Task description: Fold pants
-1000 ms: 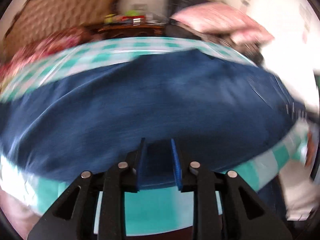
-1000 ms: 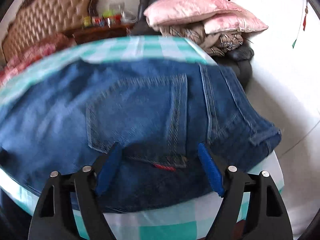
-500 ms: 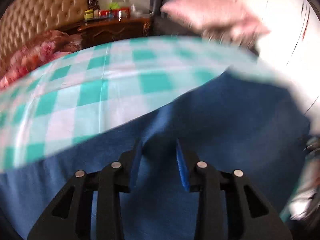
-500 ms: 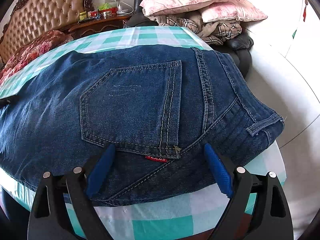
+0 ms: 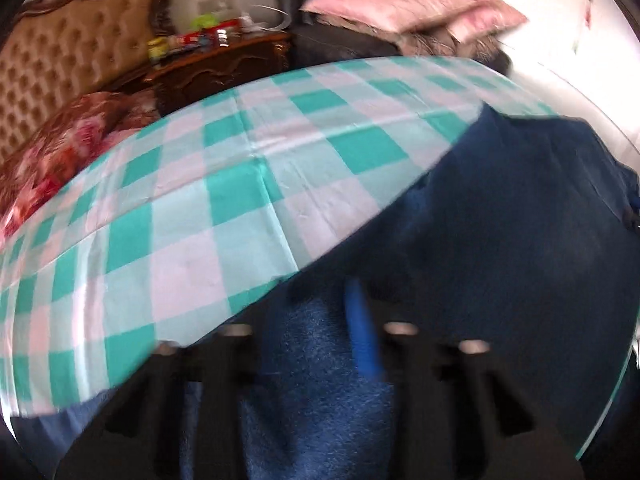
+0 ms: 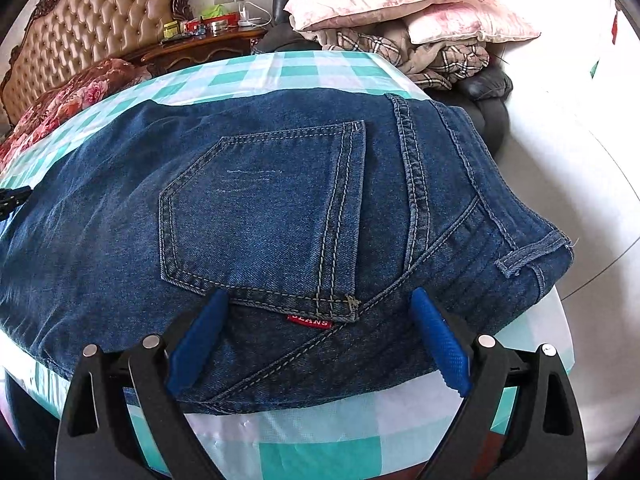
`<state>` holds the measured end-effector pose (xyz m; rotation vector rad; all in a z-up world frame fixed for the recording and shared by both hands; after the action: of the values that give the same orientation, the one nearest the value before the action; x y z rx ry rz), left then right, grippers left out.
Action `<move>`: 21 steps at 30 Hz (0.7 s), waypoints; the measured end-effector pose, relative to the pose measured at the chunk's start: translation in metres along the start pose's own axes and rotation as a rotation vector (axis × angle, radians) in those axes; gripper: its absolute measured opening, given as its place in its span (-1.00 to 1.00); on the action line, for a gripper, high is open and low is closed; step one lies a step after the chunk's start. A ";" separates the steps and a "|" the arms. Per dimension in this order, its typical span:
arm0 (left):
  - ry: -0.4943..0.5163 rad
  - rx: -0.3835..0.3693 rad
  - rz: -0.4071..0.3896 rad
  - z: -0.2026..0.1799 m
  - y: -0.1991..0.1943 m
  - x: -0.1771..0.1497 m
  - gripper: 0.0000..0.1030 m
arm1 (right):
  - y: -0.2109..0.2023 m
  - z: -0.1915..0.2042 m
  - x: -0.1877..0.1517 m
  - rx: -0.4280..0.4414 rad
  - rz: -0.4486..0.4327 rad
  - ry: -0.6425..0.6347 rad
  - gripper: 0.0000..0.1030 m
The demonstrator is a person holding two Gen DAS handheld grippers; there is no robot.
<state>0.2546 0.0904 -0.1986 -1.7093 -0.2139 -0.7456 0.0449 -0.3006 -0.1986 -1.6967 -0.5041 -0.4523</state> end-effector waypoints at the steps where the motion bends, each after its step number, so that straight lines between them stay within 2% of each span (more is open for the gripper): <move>1: 0.022 0.011 0.002 -0.003 0.000 0.000 -0.96 | 0.000 0.000 0.000 0.000 0.001 0.000 0.73; 3: 0.038 0.053 -0.006 0.001 0.003 0.003 -0.97 | 0.001 0.000 0.000 0.001 0.004 -0.002 0.73; 8: -0.067 0.017 -0.027 0.013 0.006 0.007 -0.97 | 0.001 0.000 0.000 0.002 0.007 -0.004 0.73; 9: -0.086 0.014 -0.036 0.014 0.004 0.008 -0.84 | 0.001 0.000 0.000 0.002 0.007 -0.004 0.73; 10: -0.112 0.026 -0.051 0.017 0.001 0.008 -0.49 | 0.001 0.000 0.000 0.002 0.009 -0.004 0.73; 11: -0.170 0.099 -0.088 0.029 -0.005 0.010 -0.24 | 0.001 0.000 0.000 0.002 0.009 -0.004 0.73; 12: -0.204 0.113 -0.111 0.033 -0.010 0.011 -0.16 | 0.001 0.000 0.000 0.002 0.008 -0.003 0.73; 14: -0.239 0.024 -0.133 0.028 -0.020 0.015 -0.25 | 0.001 0.001 0.000 0.000 0.006 -0.003 0.74; 16: -0.159 0.018 -0.137 0.006 -0.022 0.020 -0.25 | 0.001 0.001 0.000 -0.001 0.008 -0.002 0.74; 18: -0.051 0.025 -0.091 -0.020 -0.007 0.024 -0.24 | 0.000 0.002 0.000 -0.003 0.013 -0.002 0.74; 20: 0.026 0.075 -0.023 -0.032 0.017 0.024 -0.25 | 0.000 0.001 0.000 -0.005 0.018 0.001 0.74; 21: 0.032 0.100 -0.040 -0.032 0.024 0.028 -0.22 | 0.000 0.001 0.000 -0.007 0.020 0.003 0.74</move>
<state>0.2771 0.0474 -0.1990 -1.6013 -0.2591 -0.7789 0.0452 -0.3001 -0.1990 -1.7064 -0.4841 -0.4426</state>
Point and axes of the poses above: each gripper's, at about its wrist camera, not at the fingertips, and y roughly the way its jaws point, z to its left, x to its top, the point moved 4 cm from there along y, roughly the way its jaws point, and after that the axes turned 11 degrees about -y, right-handed, at the moved point
